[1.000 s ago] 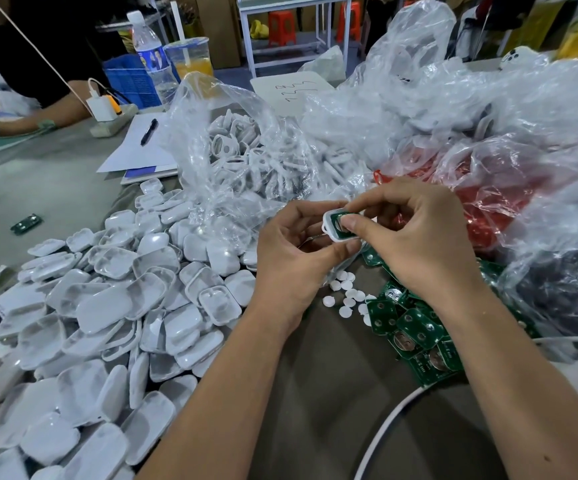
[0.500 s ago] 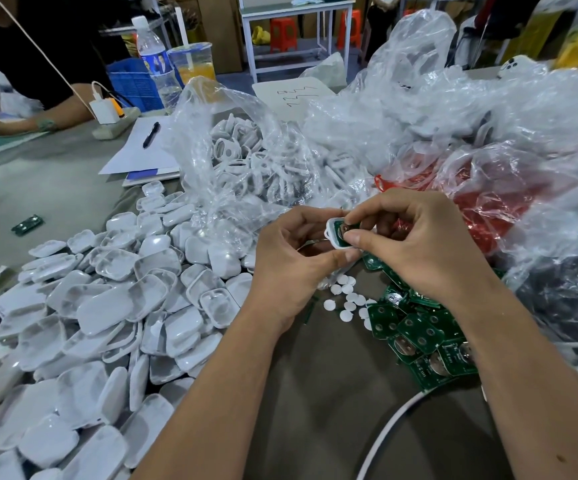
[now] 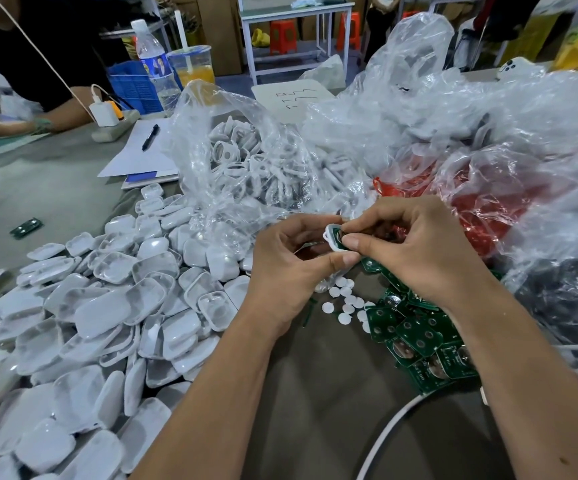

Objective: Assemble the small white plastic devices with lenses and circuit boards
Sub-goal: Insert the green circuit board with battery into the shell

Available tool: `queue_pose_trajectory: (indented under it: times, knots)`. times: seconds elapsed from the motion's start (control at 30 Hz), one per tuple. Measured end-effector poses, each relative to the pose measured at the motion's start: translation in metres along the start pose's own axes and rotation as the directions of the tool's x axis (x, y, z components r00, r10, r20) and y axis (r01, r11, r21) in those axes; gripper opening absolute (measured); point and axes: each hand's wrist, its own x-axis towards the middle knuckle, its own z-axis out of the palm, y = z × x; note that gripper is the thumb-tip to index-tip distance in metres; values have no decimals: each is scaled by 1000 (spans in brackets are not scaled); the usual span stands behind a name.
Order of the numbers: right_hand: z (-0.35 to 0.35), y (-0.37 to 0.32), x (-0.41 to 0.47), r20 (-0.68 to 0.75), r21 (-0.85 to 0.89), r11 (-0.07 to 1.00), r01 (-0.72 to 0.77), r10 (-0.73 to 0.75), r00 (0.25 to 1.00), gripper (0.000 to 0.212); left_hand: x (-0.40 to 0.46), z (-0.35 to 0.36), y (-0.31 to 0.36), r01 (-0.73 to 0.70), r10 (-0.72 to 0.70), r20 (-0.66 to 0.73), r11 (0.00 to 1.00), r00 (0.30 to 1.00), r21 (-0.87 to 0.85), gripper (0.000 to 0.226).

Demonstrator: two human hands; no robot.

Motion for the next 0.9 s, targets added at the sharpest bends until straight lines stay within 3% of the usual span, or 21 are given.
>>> queue_pose_trajectory:
  times: [0.13, 0.27, 0.53, 0.67, 0.9]
  knots:
    - [0, 0, -1, 7, 69, 998, 1, -2, 1000, 7, -1, 0, 1, 10, -10, -4, 1000, 1000, -19, 42]
    - [3, 0, -1, -52, 229, 973, 33, -22, 998, 12, -1, 1, 6, 79, -68, 57, 971, 996, -224, 41]
    - [4, 3, 0, -126, 295, 955, 27, 11, 992, 3, 3, 4, 13, 272, -191, 214, 841, 958, -467, 46]
    - [2, 0, 0, -188, 245, 968, 54, -8, 982, 8, 3, 5, 16, 339, -253, 228, 762, 940, -552, 28]
    - [5, -6, -1, -115, 51, 995, 87, -81, 990, 18, 0, 7, 18, 419, -343, 241, 734, 908, -535, 32]
